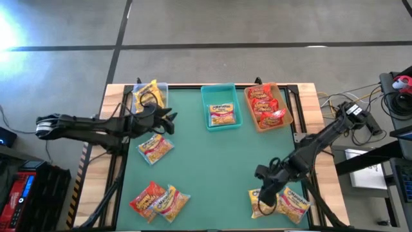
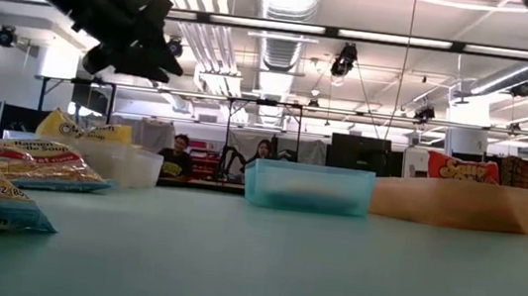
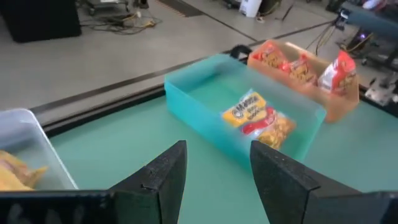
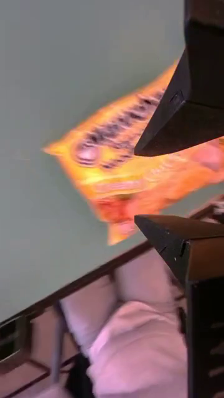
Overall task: Sort Maruchan noodles
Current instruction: Put the blue noodle pack into the green bin
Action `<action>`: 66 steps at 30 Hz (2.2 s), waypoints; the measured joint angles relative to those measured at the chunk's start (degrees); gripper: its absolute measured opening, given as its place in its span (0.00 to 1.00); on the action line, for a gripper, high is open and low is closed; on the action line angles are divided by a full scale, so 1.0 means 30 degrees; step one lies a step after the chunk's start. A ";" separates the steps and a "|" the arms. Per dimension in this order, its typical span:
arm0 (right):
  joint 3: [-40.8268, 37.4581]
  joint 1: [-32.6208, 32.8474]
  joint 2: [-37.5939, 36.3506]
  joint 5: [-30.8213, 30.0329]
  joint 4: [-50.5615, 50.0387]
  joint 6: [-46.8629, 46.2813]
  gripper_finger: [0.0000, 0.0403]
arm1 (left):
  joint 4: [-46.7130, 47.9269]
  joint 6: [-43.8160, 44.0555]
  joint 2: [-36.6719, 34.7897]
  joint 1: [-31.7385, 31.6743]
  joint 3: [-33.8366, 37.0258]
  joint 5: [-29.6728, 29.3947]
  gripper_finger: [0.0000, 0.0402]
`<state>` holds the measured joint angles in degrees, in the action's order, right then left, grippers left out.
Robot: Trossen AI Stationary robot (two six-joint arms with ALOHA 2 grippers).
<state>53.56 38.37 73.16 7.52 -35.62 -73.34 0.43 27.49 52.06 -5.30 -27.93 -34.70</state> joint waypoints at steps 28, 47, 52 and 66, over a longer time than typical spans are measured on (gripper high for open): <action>-0.0023 0.3107 0.5594 0.9121 -0.5601 -0.1453 0.38 | -0.1764 -0.5987 0.3698 0.2904 -0.5958 0.0938 0.40; -0.0015 0.0970 0.5420 -0.1135 -0.7079 0.7263 0.34 | -0.0802 -0.6551 0.7043 0.3222 -0.7930 0.0941 0.40; -0.0059 -0.0274 0.5321 -0.8356 -0.7043 0.8877 0.33 | -0.0829 -0.6329 0.7653 0.3222 -0.7930 0.0941 0.40; 0.1238 -0.4811 0.4442 -1.5255 -0.6879 0.8906 0.29 | -0.1168 -0.4831 0.9286 0.3222 -0.7937 0.1306 0.40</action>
<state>57.28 23.93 86.49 -38.24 -56.26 -46.62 -3.07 13.00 79.92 4.36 -51.75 -30.78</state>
